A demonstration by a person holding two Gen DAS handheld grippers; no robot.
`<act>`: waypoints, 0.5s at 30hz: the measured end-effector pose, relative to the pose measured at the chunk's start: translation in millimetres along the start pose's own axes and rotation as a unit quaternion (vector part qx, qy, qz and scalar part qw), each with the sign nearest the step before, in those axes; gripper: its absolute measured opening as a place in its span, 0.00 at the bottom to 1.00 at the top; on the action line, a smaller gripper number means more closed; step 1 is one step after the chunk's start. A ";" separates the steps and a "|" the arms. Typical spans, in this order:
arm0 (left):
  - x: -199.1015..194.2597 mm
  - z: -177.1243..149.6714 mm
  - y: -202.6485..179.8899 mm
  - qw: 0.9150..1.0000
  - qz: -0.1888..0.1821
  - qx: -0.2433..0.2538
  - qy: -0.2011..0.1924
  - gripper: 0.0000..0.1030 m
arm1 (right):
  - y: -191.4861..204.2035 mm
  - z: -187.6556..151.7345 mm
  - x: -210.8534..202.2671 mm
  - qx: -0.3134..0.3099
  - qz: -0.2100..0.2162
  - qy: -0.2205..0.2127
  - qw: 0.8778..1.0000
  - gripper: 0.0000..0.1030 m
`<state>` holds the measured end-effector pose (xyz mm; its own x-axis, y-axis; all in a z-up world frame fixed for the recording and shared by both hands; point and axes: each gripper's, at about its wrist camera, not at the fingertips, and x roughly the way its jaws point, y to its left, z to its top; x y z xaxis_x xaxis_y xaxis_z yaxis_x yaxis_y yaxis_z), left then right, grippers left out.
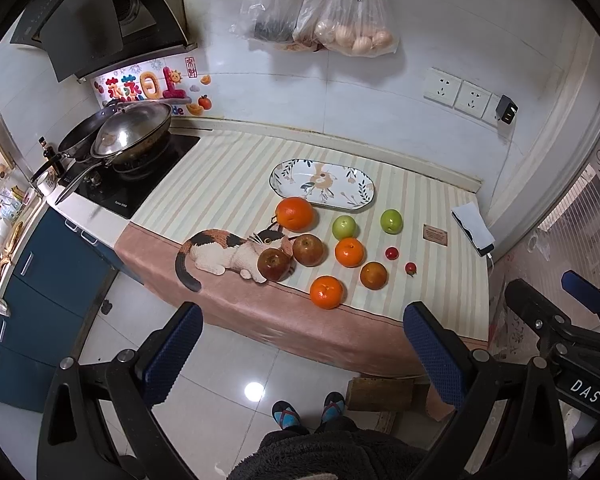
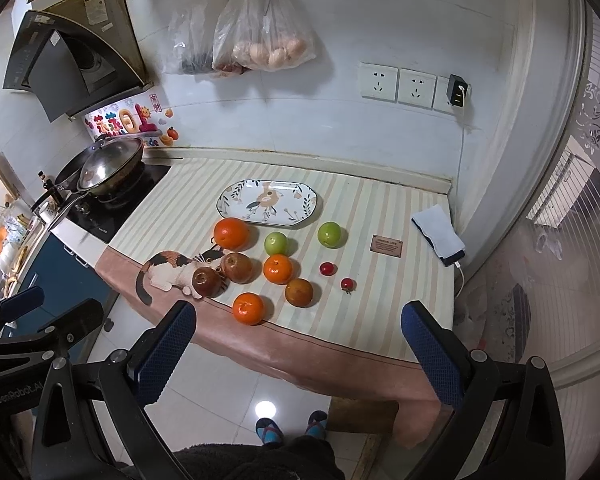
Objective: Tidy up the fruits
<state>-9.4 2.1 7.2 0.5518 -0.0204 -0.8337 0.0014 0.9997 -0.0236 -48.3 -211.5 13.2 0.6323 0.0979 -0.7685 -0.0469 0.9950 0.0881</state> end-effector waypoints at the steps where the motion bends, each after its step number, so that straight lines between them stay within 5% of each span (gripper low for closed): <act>1: -0.3 0.0 0.1 1.000 0.000 0.000 0.000 1.00 | -0.4 0.9 0.6 0.001 -0.001 0.001 1.000 1.00; 15: -4.0 2.0 4.1 1.000 0.001 -0.001 -0.001 1.00 | 2.2 4.8 0.5 0.000 0.002 0.000 1.000 1.00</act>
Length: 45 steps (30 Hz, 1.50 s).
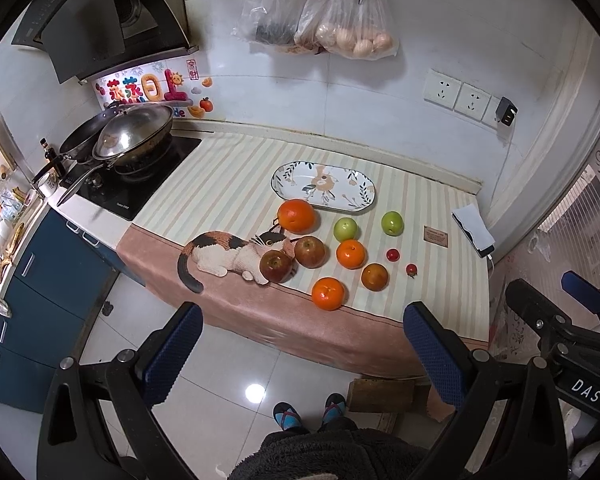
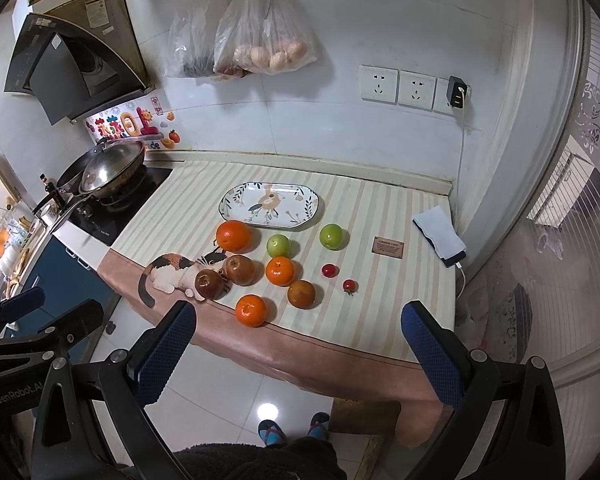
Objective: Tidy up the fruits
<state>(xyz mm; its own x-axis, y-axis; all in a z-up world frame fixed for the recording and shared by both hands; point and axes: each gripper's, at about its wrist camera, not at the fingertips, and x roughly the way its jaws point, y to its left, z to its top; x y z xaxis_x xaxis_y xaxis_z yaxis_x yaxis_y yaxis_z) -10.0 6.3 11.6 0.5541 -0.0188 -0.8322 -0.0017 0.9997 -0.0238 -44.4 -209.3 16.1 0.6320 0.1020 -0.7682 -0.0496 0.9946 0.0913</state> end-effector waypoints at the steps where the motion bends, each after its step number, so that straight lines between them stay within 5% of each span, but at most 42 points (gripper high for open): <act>1: -1.8 1.8 2.3 1.000 0.000 -0.001 0.000 1.00 | -0.1 1.0 -0.1 0.000 0.001 0.000 1.000 1.00; 23: -1.9 3.5 1.8 1.000 0.001 0.000 -0.004 1.00 | 11.6 0.8 -0.4 0.023 0.005 -0.012 1.000 1.00; 29: 12.9 27.1 28.2 0.999 0.030 -0.006 -0.025 1.00 | 9.5 1.1 16.9 0.069 0.015 -0.018 0.997 1.00; 38: 102.1 46.7 66.3 0.998 0.064 -0.001 0.025 1.00 | 17.8 3.7 98.1 0.095 0.006 0.022 0.995 1.00; 45: 191.9 56.2 76.6 0.991 0.083 0.006 0.105 1.00 | 23.5 6.6 211.3 0.103 0.020 0.116 0.988 1.00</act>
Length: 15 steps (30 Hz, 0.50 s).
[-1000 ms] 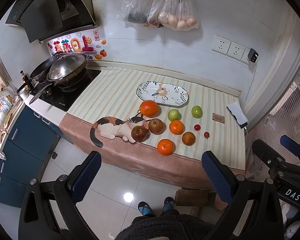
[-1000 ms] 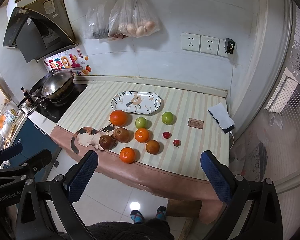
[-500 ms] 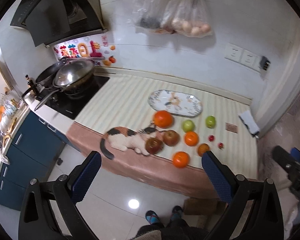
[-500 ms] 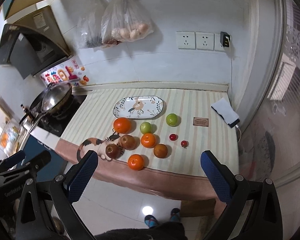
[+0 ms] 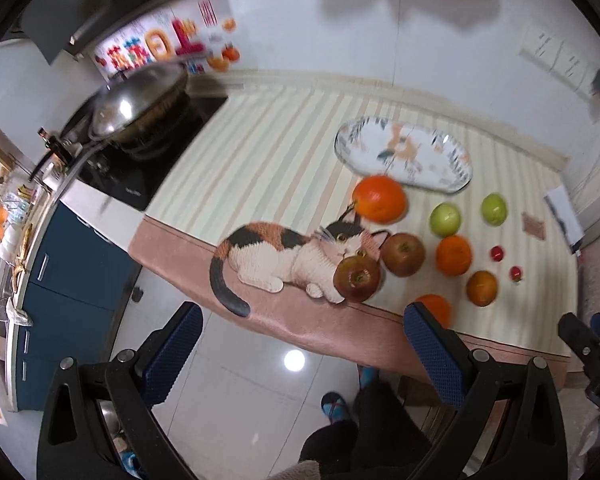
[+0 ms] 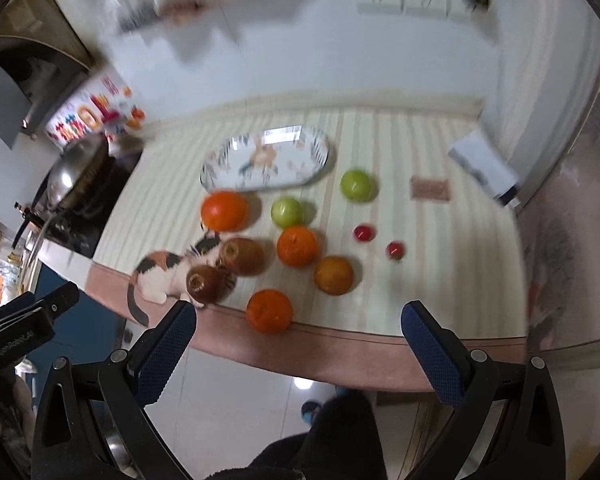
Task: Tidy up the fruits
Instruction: 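Grasp the large orange with the left tool while the right tool grasps a tangerine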
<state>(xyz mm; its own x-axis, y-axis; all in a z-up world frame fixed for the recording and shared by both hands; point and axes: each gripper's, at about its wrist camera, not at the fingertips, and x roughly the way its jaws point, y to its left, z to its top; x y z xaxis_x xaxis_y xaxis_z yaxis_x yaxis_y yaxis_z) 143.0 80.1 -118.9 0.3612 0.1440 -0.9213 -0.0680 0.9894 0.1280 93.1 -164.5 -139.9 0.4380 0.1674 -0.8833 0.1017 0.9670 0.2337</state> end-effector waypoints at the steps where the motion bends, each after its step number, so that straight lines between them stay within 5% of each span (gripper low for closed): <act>1: 12.2 3.3 -0.9 1.000 0.002 0.000 0.014 1.00 | 0.1 4.2 22.9 0.000 0.005 0.021 1.000 1.00; 9: 88.6 31.6 -9.1 0.996 0.034 0.000 0.087 1.00 | 12.4 10.8 176.0 0.014 0.033 0.163 0.986 1.00; 15: 127.4 31.9 -14.0 0.990 0.045 0.015 0.135 1.00 | 24.2 -6.9 248.8 0.018 0.027 0.238 0.971 0.90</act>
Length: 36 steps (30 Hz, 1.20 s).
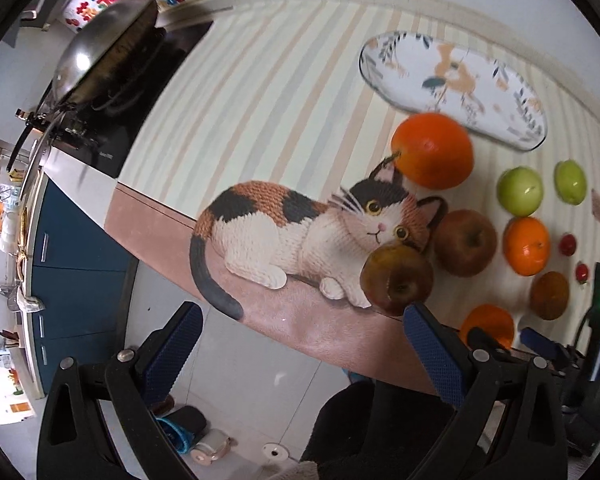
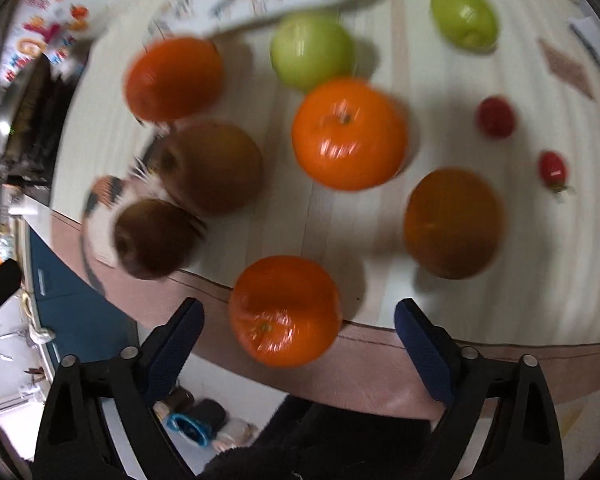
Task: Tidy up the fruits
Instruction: 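Grasp the large orange with the left tool while the right tool grasps a tangerine, then carry the orange and tangerine onto the floral plate and open both tools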
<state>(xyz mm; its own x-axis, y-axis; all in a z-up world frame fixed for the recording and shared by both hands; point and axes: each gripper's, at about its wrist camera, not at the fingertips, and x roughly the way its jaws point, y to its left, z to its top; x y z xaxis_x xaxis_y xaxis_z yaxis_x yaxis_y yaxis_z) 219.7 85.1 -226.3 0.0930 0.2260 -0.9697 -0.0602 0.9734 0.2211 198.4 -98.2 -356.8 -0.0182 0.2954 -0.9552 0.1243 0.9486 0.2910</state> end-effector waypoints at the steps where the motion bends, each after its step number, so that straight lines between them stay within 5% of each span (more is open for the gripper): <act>1: 4.1 2.6 -1.6 1.000 0.000 0.002 0.004 1.00 | 1.5 -0.2 10.2 -0.001 0.000 0.013 1.000 0.82; 4: 11.6 11.3 -5.9 1.000 -0.003 0.009 0.012 1.00 | 9.3 1.0 13.9 -0.017 0.001 0.004 1.000 0.66; 14: 5.6 89.4 -20.9 0.998 -0.055 0.019 -0.002 1.00 | 8.2 22.0 -61.7 -0.032 0.016 -0.047 0.998 0.66; 21: 58.8 153.5 -56.6 0.988 -0.130 0.006 0.080 1.00 | -11.2 78.6 -108.9 -0.010 0.007 -0.091 0.996 0.66; 33: 102.3 170.7 -113.6 0.976 -0.166 0.032 0.137 1.00 | -43.9 125.7 -96.4 0.032 0.002 -0.079 0.996 0.66; 36: 107.0 172.3 -120.5 0.973 -0.184 0.025 0.137 0.87 | -45.8 126.6 -93.2 0.033 0.002 -0.078 0.996 0.66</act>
<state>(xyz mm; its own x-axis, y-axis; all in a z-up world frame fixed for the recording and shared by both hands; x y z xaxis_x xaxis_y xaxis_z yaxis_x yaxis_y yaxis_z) 408.2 -1.5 -338.8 -0.1690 -0.1495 -0.9742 -0.0232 0.9888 -0.1478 320.0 -183.5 -287.9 0.1364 0.2726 -0.9524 0.1900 0.9364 0.2952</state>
